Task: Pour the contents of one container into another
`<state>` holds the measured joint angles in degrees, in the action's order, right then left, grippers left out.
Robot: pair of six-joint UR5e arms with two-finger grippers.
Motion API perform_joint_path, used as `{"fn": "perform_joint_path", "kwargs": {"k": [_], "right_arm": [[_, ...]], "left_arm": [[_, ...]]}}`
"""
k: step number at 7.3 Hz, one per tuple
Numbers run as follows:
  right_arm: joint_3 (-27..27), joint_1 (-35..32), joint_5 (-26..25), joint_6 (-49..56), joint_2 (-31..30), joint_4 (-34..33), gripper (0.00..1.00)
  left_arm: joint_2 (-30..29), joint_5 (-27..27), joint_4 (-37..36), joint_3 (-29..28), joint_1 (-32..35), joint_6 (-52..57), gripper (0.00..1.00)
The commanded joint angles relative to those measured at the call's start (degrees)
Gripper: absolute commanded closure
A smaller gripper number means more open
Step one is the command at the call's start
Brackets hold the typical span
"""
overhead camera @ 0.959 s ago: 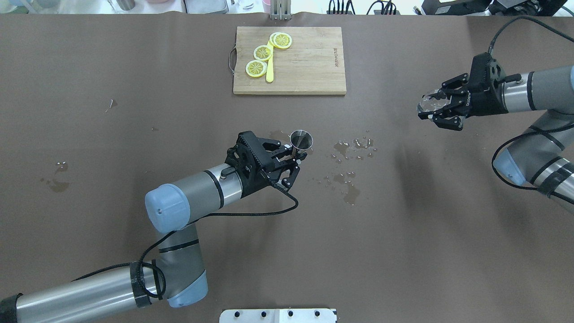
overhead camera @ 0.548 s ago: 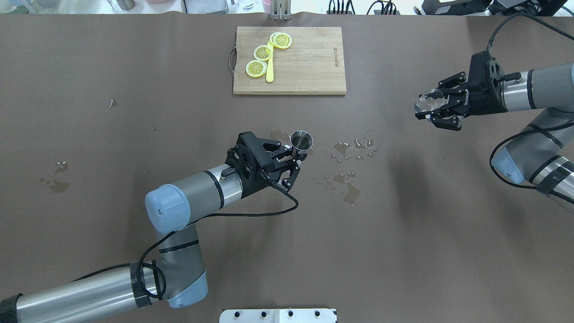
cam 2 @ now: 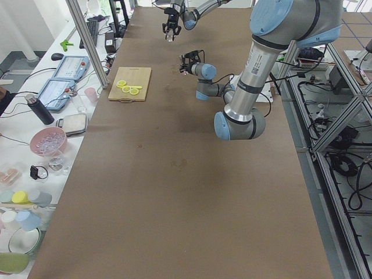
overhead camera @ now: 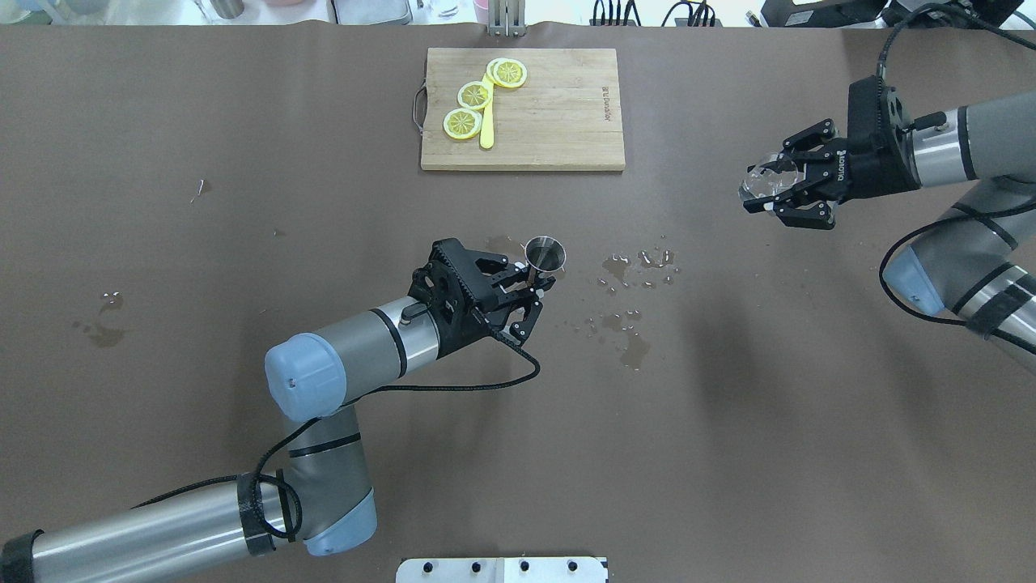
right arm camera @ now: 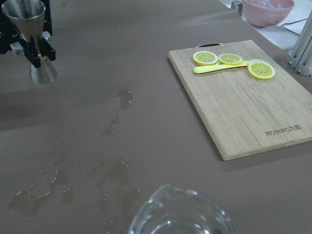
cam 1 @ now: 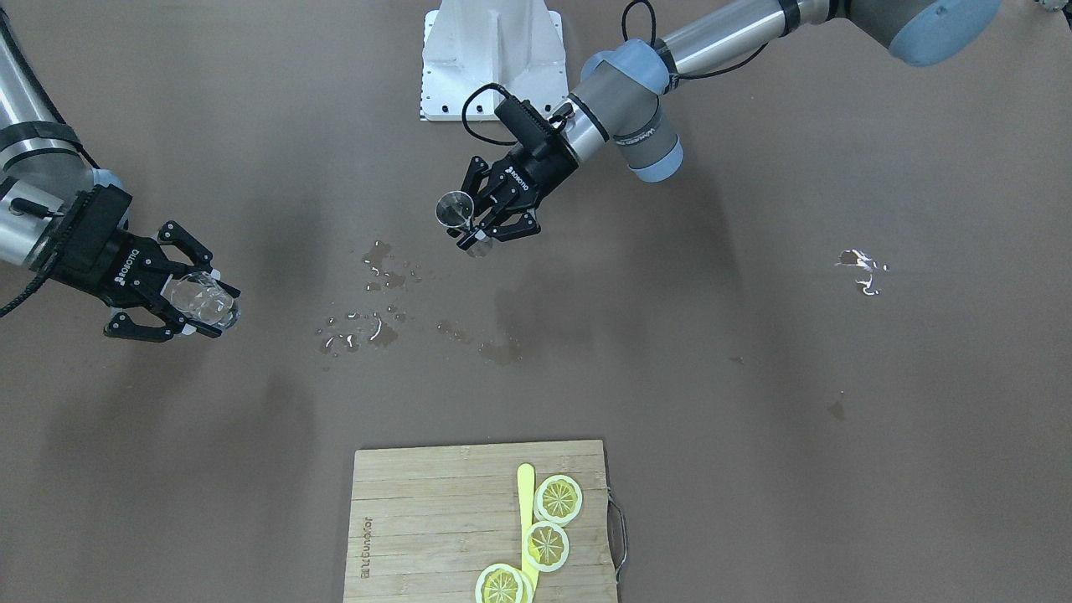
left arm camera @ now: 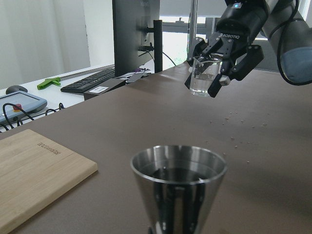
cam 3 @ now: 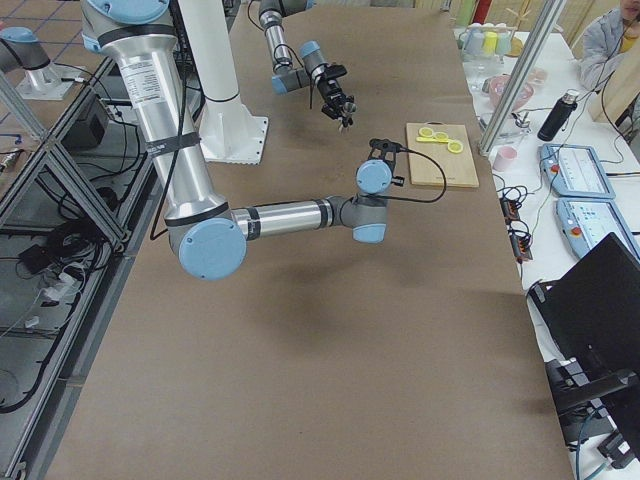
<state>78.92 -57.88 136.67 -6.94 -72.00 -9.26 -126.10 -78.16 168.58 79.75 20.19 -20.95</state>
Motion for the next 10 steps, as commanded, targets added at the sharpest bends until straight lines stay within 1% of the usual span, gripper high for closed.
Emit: {"fn": "perform_joint_path", "kwargs": {"k": [1, 2, 4, 5, 6, 7, 8, 9, 10], "right_arm": [[4.72, 0.13, 0.27, 0.61, 3.52, -10.89, 1.0], [7.79, 0.13, 0.09, 1.05, 3.36, -15.65, 1.0], [10.45, 0.22, -0.7, 2.18, 3.27, -20.24, 1.0], [14.9, 1.0, -1.75, 5.94, 3.18, -27.84, 1.0], [20.51, 2.66, -3.85, 13.8, 3.09, -37.92, 1.0], [23.09, 4.25, -5.95, 16.49, 3.53, -43.68, 1.0], [23.73, 6.09, -8.5, 16.87, 5.1, -46.87, 1.0], [24.69, 7.33, -11.22, 20.79, 6.68, -52.03, 1.0], [26.09, 8.12, -13.34, 26.83, 8.35, -58.44, 1.0]], "left_arm": [[-0.03, 0.03, -0.01, -0.13, 0.02, 0.03, 1.0], [0.06, 0.2, -0.01, -0.13, 0.37, 0.12, 1.0], [-0.11, 0.38, -0.01, -1.79, 2.04, 0.12, 1.0], [-0.2, 0.38, -0.01, -1.8, 2.04, 0.12, 1.0], [-0.29, 0.38, -0.01, -1.88, 2.04, 0.12, 1.0], [-0.38, 0.47, -0.01, -2.06, 2.04, 0.12, 1.0], [-0.38, 1.6, -0.01, -2.06, 2.04, 0.12, 1.0], [-0.38, 2.39, -0.01, -2.06, 2.13, 0.12, 1.0], [-0.38, 2.4, -0.01, -2.06, 2.13, 0.12, 1.0]]}}
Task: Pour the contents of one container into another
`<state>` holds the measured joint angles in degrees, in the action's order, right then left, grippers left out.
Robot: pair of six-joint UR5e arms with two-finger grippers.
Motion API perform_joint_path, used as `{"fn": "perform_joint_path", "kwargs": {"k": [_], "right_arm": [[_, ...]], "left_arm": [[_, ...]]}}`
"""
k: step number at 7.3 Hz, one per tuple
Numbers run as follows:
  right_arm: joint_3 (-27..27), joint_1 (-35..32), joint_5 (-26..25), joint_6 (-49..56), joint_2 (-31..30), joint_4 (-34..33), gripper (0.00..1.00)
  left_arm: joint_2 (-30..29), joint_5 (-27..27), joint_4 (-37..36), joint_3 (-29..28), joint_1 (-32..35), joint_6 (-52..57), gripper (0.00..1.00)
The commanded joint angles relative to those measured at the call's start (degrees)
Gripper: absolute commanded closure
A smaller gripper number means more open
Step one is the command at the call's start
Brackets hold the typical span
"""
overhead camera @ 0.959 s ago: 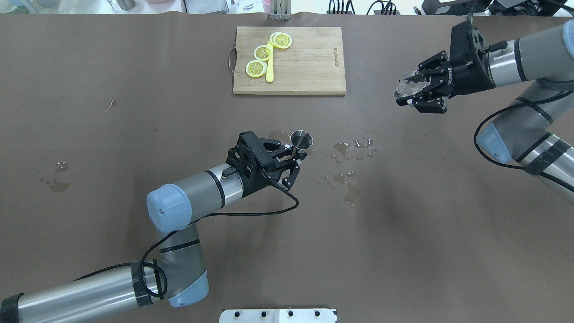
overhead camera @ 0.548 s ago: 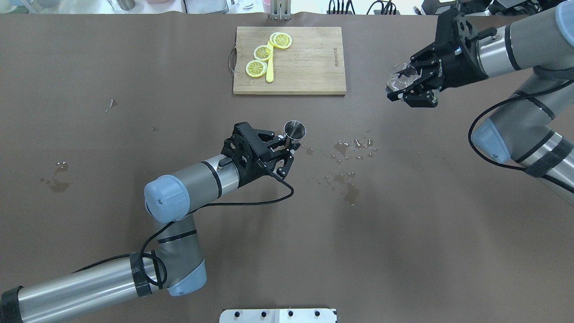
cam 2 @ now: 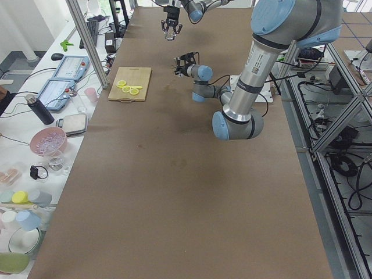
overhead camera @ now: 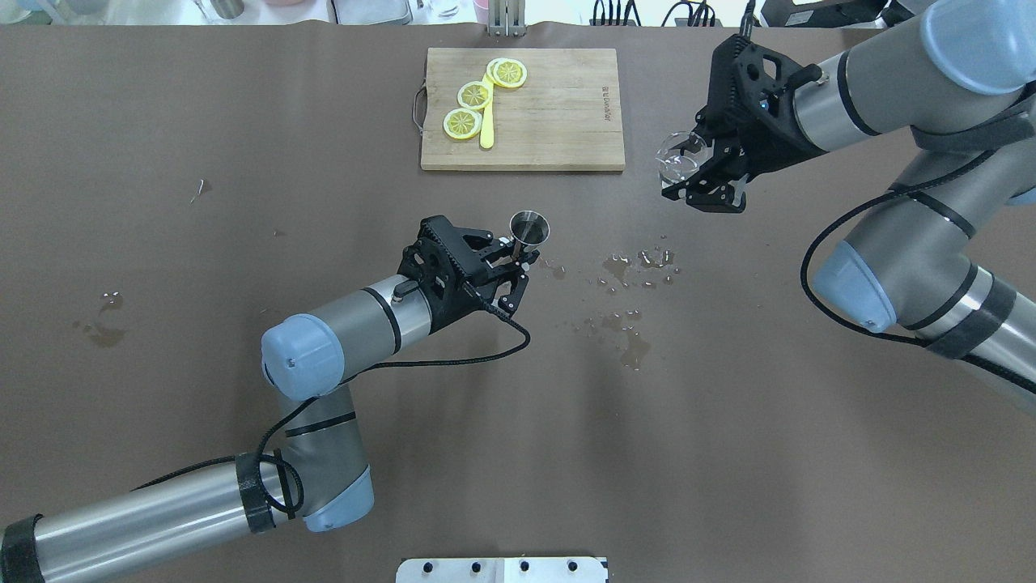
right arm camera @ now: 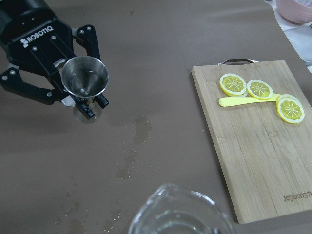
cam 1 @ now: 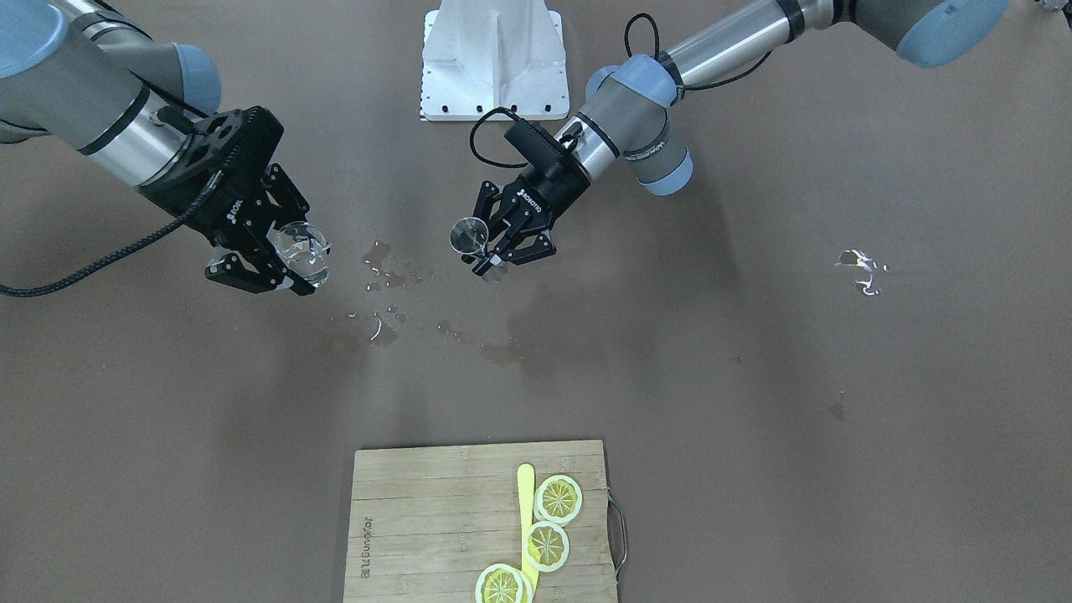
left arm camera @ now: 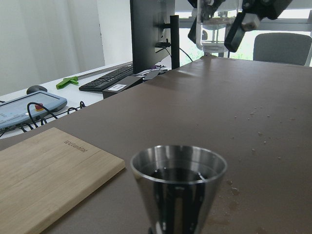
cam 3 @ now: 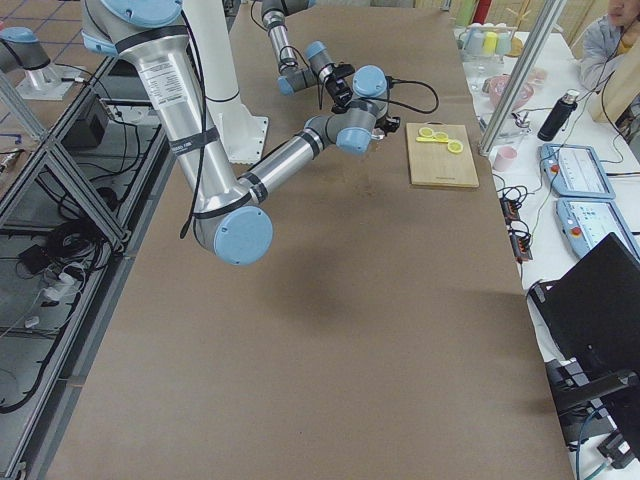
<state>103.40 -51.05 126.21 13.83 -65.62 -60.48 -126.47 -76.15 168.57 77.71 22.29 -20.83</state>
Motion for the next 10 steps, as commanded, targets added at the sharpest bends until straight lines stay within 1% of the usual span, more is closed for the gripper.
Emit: {"fn": "perform_joint_path", "kwargs": {"k": [1, 4, 5, 6, 7, 10], "right_arm": [[1.54, 2.17, -3.86, 8.64, 3.81, -11.03, 1.0], [0.49, 4.73, -5.28, 8.67, 6.2, -13.96, 1.0], [-0.12, 5.52, -5.62, 8.67, 8.12, -15.88, 1.0], [-0.13, 6.22, -7.45, 8.67, 9.27, -17.55, 1.0], [-0.3, 7.01, -8.08, 8.67, 9.89, -18.53, 1.0], [-0.65, 7.19, -8.44, 8.67, 10.42, -18.97, 1.0]], "left_arm": [[-0.01, 0.48, -0.09, -0.19, 0.03, 0.0, 1.0], [-0.01, 0.39, 0.0, -0.37, 0.03, 0.0, 1.0], [-0.01, 0.39, 0.0, -0.37, 0.03, 0.0, 1.0], [-0.01, 0.39, 0.0, -0.37, 0.03, 0.0, 1.0], [-0.09, 0.22, -0.09, -0.37, 0.03, -0.09, 1.0], [-0.09, -0.14, 0.0, -0.28, -0.06, -0.09, 1.0]]}}
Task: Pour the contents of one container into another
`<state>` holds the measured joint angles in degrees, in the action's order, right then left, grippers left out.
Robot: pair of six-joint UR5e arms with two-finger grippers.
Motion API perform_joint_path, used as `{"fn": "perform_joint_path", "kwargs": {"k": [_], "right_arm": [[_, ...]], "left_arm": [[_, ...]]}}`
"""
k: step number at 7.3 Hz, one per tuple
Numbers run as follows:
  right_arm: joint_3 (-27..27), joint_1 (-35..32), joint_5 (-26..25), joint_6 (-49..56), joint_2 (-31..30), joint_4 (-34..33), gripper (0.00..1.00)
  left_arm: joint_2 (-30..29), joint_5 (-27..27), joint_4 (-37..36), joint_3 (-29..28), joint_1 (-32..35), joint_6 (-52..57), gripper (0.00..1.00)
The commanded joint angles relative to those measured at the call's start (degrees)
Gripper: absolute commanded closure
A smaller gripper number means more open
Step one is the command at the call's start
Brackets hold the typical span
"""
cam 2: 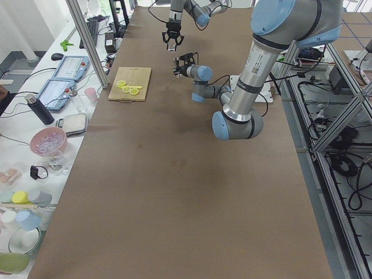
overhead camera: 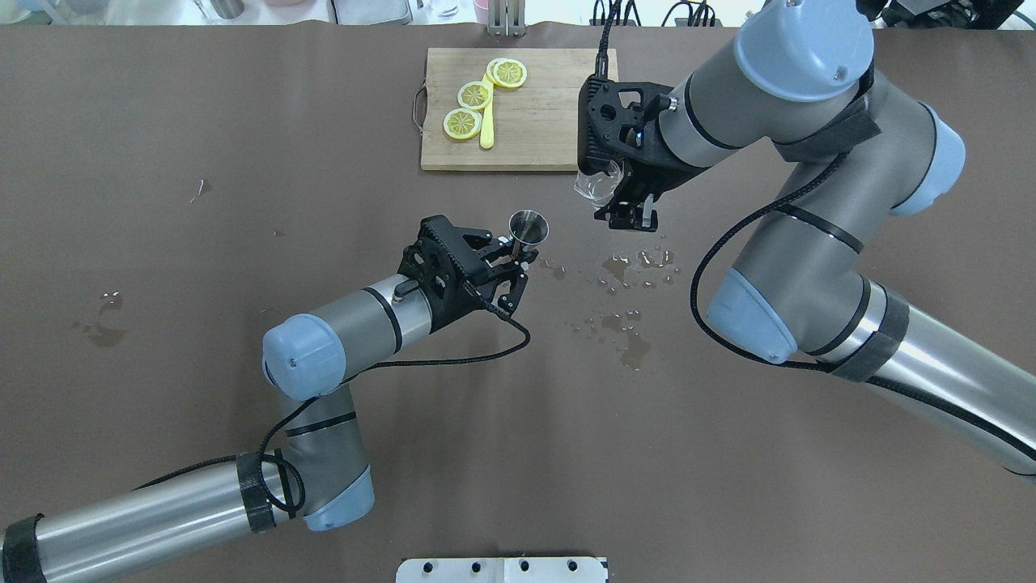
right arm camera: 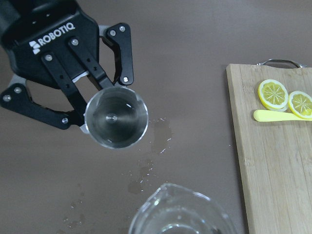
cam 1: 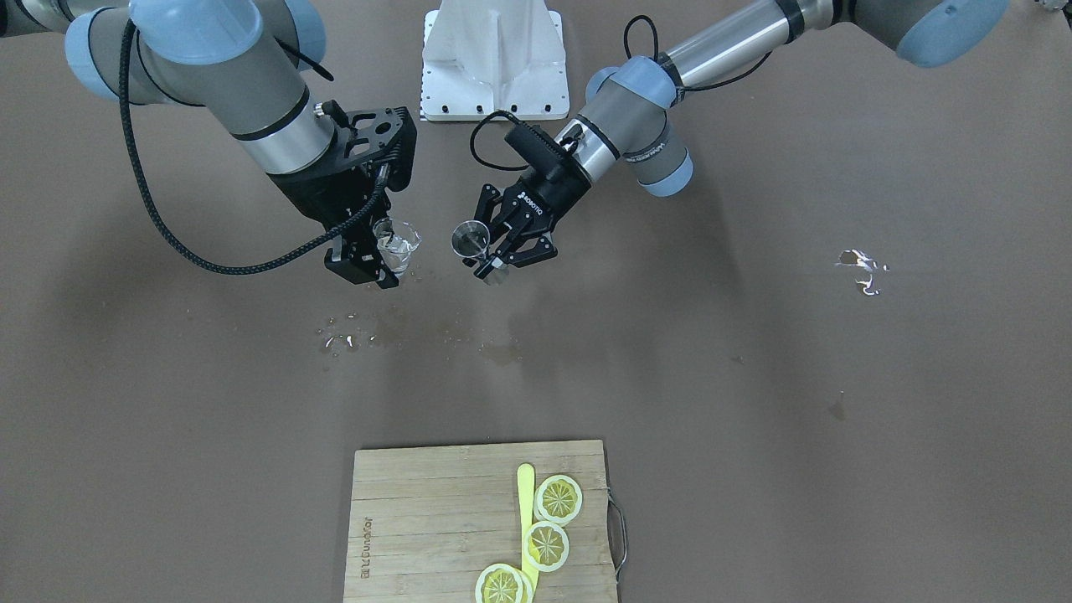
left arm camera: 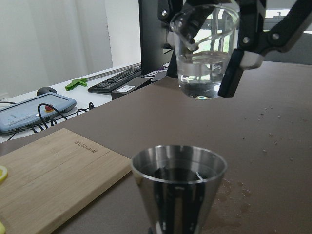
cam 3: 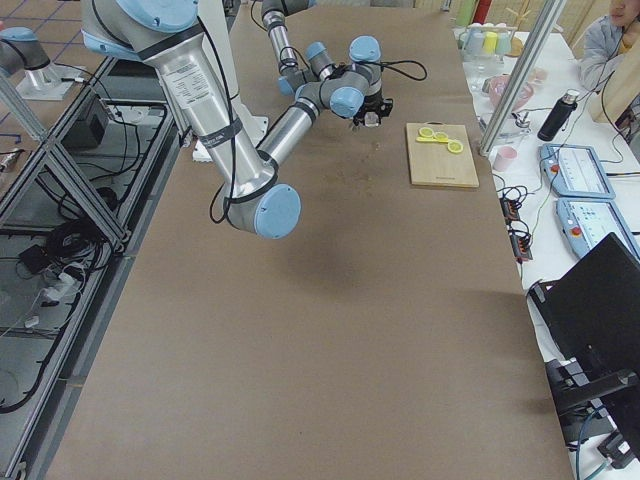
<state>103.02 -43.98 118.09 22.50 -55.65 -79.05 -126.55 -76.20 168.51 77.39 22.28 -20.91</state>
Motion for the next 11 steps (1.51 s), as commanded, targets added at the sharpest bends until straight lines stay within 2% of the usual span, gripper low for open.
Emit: {"fn": "perform_joint_path", "kwargs": {"k": [1, 7, 11], "right_arm": [[-0.62, 0.21, -0.06, 0.0, 1.15, -0.75, 1.0], [-0.1, 1.09, 0.64, 0.96, 3.08, -8.12, 1.0], [-0.01, 1.09, 0.56, 8.85, 6.16, -15.86, 1.0]], "left_arm": [[-0.01, -0.09, -0.02, -0.04, -0.04, 0.0, 1.0], [0.08, 0.0, 0.16, 0.04, 0.14, 0.0, 1.0], [0.08, 0.35, 0.07, -0.05, 0.22, 0.0, 1.0]]}}
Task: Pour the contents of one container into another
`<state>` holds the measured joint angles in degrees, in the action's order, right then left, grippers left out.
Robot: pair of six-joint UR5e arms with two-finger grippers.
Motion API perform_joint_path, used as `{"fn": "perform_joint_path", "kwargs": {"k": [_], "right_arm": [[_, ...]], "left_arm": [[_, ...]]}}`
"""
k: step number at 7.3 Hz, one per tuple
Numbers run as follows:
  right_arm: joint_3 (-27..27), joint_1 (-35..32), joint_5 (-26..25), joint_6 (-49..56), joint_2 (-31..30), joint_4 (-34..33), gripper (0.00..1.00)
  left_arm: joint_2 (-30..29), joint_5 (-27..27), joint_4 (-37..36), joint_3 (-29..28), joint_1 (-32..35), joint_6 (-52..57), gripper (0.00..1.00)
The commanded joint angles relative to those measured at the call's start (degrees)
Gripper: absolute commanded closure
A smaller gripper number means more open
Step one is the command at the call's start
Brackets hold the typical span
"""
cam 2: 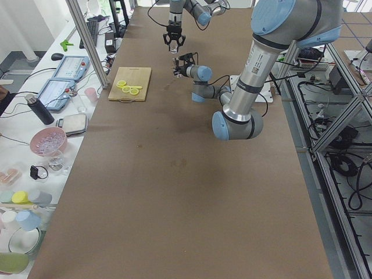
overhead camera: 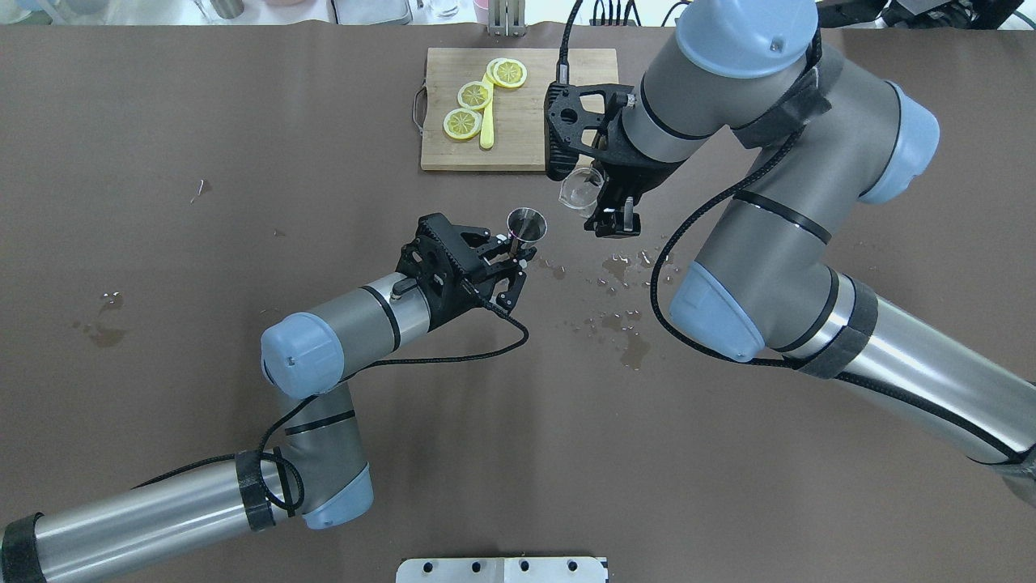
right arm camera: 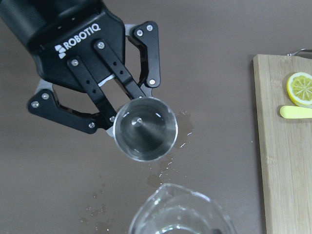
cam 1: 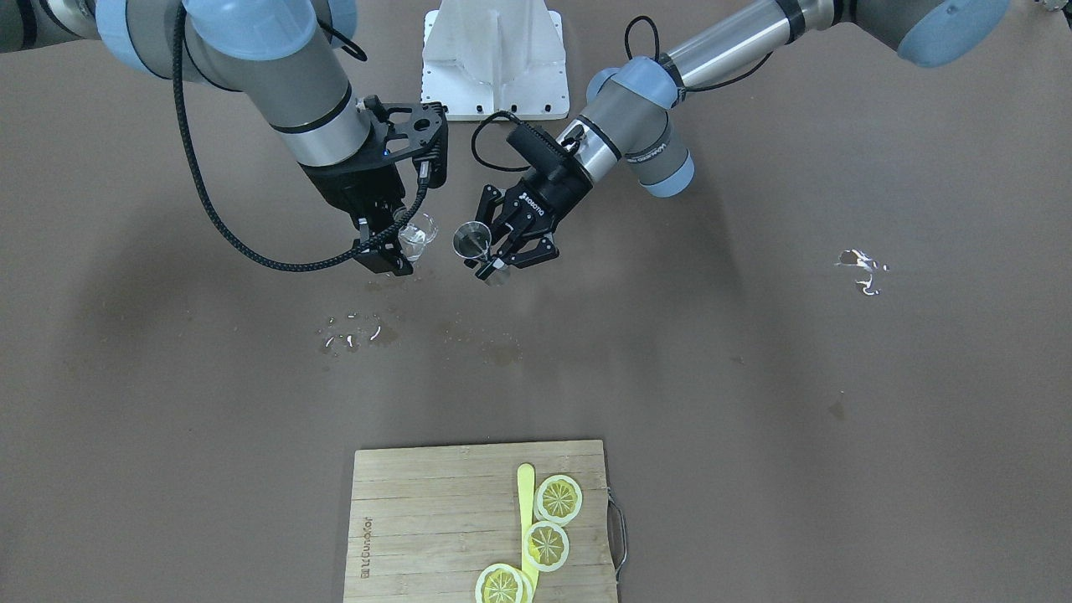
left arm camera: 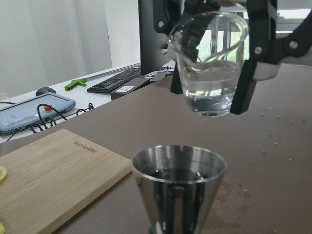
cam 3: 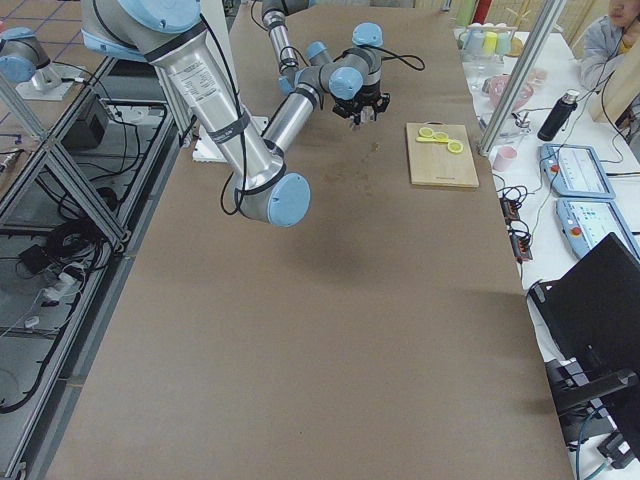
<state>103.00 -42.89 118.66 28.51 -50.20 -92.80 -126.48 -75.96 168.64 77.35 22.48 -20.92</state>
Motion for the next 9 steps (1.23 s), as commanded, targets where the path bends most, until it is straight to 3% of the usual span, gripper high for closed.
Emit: {"fn": "perform_joint_path", "kwargs": {"k": [1, 6, 9], "right_arm": [[0.01, 0.0, -0.09, 4.86, 1.42, -3.6, 1.0], [-0.7, -0.09, -0.97, 13.4, 3.97, -11.86, 1.0], [-4.81, -0.09, -1.24, 14.29, 7.3, -13.98, 1.0]], "left_arm": [[0.0, 0.11, -0.07, -0.01, 0.02, 0.0, 1.0], [-0.09, 0.2, -0.07, -0.1, -0.07, 0.09, 1.0], [-0.17, 0.2, -0.16, -0.18, -0.07, 0.09, 1.0]]}}
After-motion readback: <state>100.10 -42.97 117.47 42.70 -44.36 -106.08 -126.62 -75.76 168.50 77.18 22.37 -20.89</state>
